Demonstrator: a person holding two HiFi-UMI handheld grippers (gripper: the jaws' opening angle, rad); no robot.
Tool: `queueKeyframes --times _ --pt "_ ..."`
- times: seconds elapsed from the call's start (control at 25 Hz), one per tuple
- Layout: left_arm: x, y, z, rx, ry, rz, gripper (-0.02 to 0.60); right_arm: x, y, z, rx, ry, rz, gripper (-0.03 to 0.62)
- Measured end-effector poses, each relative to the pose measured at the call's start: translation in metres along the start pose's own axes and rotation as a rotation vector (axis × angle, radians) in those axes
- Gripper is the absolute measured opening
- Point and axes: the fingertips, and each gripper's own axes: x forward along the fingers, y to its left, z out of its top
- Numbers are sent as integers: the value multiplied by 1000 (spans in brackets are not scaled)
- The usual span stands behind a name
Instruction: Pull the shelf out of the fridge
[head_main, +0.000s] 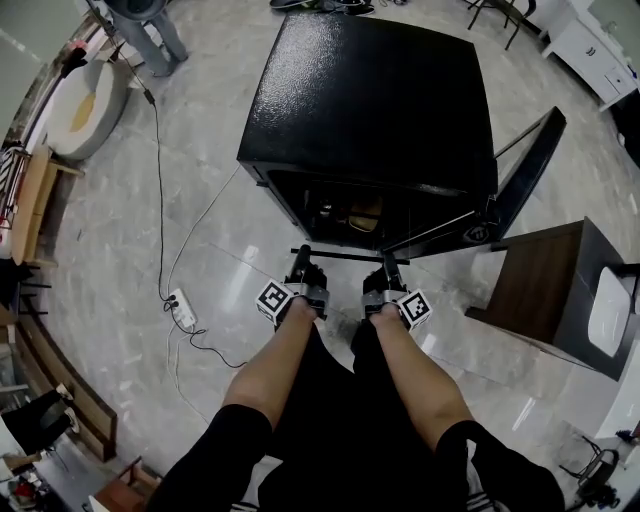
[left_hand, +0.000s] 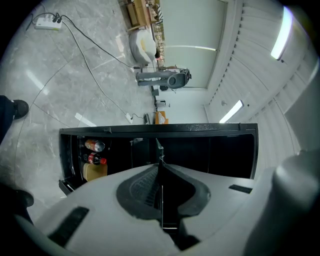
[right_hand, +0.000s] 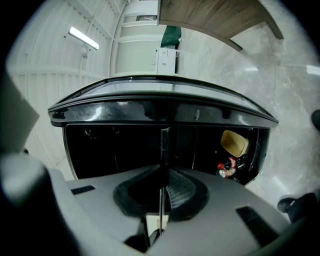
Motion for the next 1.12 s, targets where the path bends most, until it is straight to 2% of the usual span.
queueKeyframes --times 0.2,0.32,0.88,1.12 --pt "-14 -2 -6 -8 -19 4 35 -10 2 0 3 33 -17 37" --pt "-17 -5 -7 -10 -4 -2 35 -15 3 -2 -5 35 -27 37" --pt "-34 -3 -9 -18 42 -16 35 -34 5 -9 -30 13 -6 37" --pt "-39 -9 -9 -17 36 -50 35 -41 6 -12 -27 4 2 37"
